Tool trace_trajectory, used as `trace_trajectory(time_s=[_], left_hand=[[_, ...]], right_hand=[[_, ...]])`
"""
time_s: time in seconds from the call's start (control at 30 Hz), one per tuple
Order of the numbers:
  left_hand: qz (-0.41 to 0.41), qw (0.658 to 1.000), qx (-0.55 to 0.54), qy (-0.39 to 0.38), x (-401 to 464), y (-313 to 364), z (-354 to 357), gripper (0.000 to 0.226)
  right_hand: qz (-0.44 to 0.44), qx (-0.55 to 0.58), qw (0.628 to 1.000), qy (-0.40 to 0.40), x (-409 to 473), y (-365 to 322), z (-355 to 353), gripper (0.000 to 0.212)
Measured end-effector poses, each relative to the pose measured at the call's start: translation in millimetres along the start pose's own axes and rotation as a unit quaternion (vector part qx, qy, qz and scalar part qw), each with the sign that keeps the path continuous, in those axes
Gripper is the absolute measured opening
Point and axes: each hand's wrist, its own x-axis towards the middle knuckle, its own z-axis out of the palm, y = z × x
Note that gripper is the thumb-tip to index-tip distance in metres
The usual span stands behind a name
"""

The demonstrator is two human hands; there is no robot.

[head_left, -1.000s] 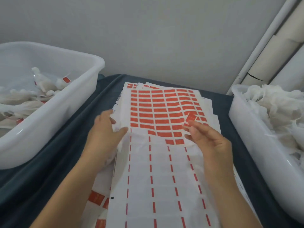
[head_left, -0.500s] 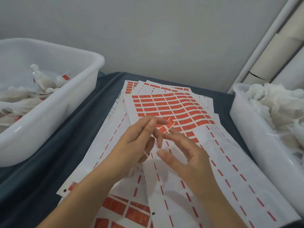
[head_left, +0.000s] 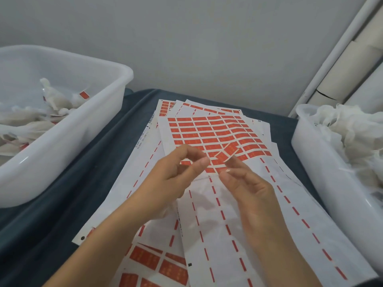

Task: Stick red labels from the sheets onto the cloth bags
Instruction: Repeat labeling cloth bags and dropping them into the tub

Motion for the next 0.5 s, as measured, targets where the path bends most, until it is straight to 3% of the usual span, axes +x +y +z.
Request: trace_trajectory(time_s=[0.13, 0.27, 0.37, 0.5], left_hand=[[0.002, 0.996, 0.084, -0.034, -0.2, 1.1, -0.7, 0.029], [-0.015, 1.0, 0.019, 0.004, 0.4, 3.7, -1.6, 0.025], [-0.023, 0.999, 0.012, 0.039, 2.8, 1.1, -2.0, 0.014], [0.001, 0.996, 0.05, 0.075, 3.1, -1.7, -2.4, 0.012]], right_hand=[[-0.012, -0.014, 0.999, 0.035, -2.0, -3.0, 0.0, 0.037], [-0.022, -0.011, 0.997, 0.076, -0.2, -3.7, -2.5, 0.034], [-0.053, 0.01, 0.994, 0.098, 3.8, -5.6, -11.5, 0.048], [-0.046, 0.049, 0.998, 0.022, 0.6, -9.3, -12.6, 0.035]])
